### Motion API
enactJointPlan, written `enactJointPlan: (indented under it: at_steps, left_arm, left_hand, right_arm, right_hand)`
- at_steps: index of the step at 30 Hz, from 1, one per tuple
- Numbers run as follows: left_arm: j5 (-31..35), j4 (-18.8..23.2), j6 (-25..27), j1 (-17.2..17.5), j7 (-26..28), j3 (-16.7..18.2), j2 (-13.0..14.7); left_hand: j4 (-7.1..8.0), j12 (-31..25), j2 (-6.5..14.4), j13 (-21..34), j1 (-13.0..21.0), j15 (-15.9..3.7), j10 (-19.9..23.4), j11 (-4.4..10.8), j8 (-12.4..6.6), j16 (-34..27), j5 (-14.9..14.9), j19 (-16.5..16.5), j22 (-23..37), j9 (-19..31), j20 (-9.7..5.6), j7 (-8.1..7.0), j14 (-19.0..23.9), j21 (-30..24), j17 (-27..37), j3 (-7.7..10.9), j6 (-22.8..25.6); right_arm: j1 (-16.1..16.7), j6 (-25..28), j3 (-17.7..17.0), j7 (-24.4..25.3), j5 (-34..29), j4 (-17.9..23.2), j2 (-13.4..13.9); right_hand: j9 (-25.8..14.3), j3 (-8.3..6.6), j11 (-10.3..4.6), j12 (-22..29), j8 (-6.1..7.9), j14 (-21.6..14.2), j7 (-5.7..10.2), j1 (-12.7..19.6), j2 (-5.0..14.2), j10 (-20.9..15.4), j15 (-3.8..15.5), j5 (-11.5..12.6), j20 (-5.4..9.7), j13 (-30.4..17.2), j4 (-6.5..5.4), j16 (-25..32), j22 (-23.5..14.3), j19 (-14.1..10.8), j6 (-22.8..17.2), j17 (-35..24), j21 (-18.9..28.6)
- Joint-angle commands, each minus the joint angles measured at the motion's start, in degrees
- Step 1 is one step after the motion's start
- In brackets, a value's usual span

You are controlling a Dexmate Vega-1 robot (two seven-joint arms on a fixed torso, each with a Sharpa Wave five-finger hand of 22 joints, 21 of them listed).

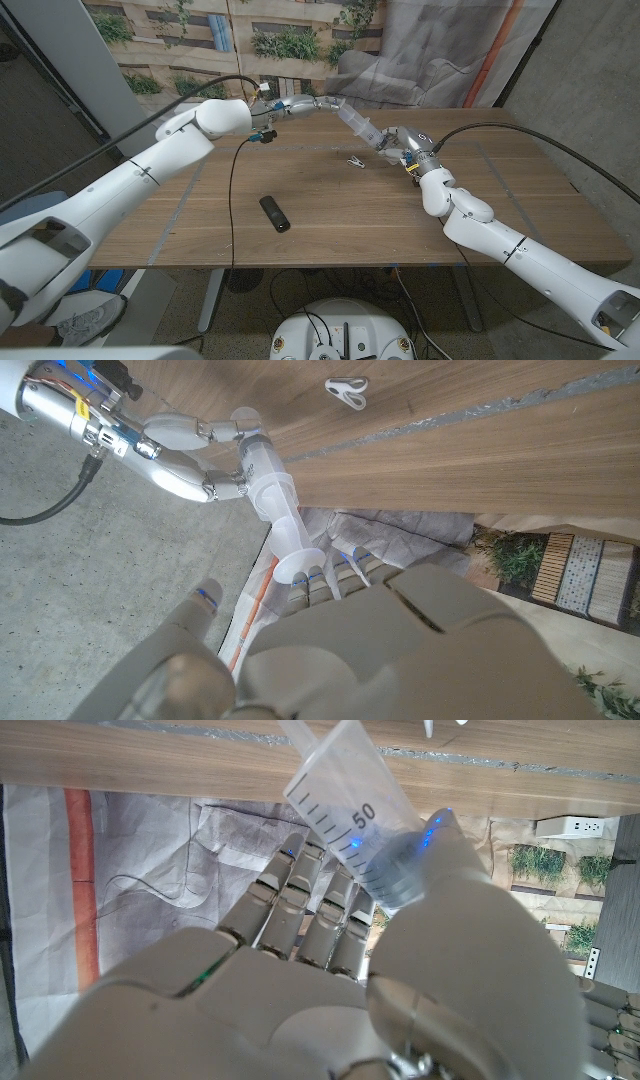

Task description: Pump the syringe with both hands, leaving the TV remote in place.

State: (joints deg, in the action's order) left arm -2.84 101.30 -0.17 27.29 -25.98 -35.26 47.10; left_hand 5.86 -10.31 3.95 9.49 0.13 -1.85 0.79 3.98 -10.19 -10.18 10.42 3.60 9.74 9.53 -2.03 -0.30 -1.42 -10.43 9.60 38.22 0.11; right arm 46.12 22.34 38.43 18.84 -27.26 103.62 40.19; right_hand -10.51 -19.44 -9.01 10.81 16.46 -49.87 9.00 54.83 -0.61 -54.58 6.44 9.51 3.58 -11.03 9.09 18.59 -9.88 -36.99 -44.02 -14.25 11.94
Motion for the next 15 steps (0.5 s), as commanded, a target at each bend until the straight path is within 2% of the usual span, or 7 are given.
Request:
enactJointPlan:
  at_steps: [1, 15]
  left_arm:
    - [0.03, 0.47, 0.75, -0.33, -0.9, -0.31, 0.16]
    - [0.01, 0.06, 0.81, -1.05, -2.43, -1.26, -0.32]
  left_hand:
    - [0.54, -0.37, 5.08, 0.26, -0.1, -2.8, 0.15, -0.18, -0.06, -0.03, 0.25, 0.03, 0.07, 0.26, -3.88, 0.12, 0.4, -0.45, 0.07, 0.09, 0.15]
    - [0.85, -0.3, 5.15, 0.26, 0.15, -2.47, 0.03, -0.33, 0.07, 0.05, 0.34, 0.07, 0.06, 0.26, -3.88, 0.19, 0.45, -0.44, -0.01, 0.19, -0.23]
  right_arm:
    - [-0.08, 0.09, 0.38, 0.36, -0.4, -0.14, -0.26]
    - [-0.41, -0.88, 0.44, 1.01, -0.53, -0.52, -0.63]
  right_hand:
    - [-0.34, 0.05, -2.62, 0.31, -0.06, -0.61, 3.36, 3.19, 9.0, -2.93, 6.9, 0.41, 7.2, -0.14, -0.2, -0.06, -0.13, -0.63, -3.51, -0.33, -0.21]
    - [-0.35, 0.1, -2.6, 0.29, -0.47, -0.78, 3.38, 3.18, 9.01, -2.98, 6.95, 0.43, 7.19, -0.14, -0.13, -0.07, -0.14, -0.64, -3.5, -0.55, -0.23]
